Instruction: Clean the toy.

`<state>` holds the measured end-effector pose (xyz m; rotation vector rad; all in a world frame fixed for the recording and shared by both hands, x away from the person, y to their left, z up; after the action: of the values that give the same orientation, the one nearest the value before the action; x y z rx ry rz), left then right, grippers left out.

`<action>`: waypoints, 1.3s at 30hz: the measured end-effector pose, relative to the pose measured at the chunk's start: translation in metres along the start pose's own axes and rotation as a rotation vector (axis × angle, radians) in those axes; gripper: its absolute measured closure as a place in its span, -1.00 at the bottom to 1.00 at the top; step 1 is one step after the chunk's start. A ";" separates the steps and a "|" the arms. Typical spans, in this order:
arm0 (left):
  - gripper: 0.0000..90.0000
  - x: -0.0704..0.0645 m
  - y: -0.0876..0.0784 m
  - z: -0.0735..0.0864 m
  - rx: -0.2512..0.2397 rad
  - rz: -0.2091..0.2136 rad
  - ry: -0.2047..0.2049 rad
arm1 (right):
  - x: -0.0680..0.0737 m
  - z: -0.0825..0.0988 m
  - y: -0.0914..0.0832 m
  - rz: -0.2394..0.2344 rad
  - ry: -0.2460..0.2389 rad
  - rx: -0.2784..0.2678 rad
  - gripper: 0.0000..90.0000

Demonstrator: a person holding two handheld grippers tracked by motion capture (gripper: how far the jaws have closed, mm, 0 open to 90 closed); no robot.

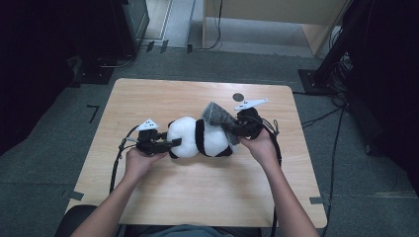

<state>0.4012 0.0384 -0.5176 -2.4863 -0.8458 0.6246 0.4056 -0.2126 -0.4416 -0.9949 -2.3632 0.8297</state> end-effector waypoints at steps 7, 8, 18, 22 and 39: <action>-0.02 -0.003 -0.002 -0.001 0.022 -0.032 0.012 | 0.009 -0.036 -0.011 0.014 0.002 -0.057 0.69; -0.03 -0.003 -0.002 -0.002 0.020 -0.035 0.013 | 0.012 -0.042 -0.009 0.017 0.005 -0.055 0.69; -0.03 -0.004 -0.004 -0.003 0.014 -0.050 0.031 | 0.050 -0.095 0.041 -0.046 -0.046 -0.005 0.69; -0.02 -0.005 -0.004 -0.003 0.014 -0.056 0.046 | 0.065 -0.103 0.067 -0.062 -0.053 0.043 0.69; 0.07 -0.005 -0.004 -0.001 0.043 -0.077 0.017 | 0.083 -0.085 0.128 -0.135 -0.026 0.182 0.69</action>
<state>0.3969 0.0375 -0.5134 -2.4051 -0.9081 0.5887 0.4645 -0.0486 -0.4524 -0.7471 -2.2987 0.9897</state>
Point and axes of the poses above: each handheld gripper's, and its own axes: y roughly forward along the jaws, z roughly out of its underside, x roughly to its left, the point moved 7 cm from there along y, roughly forward along the jaws, and after that the axes turned 2 degrees about y, right-handed, at the moved point
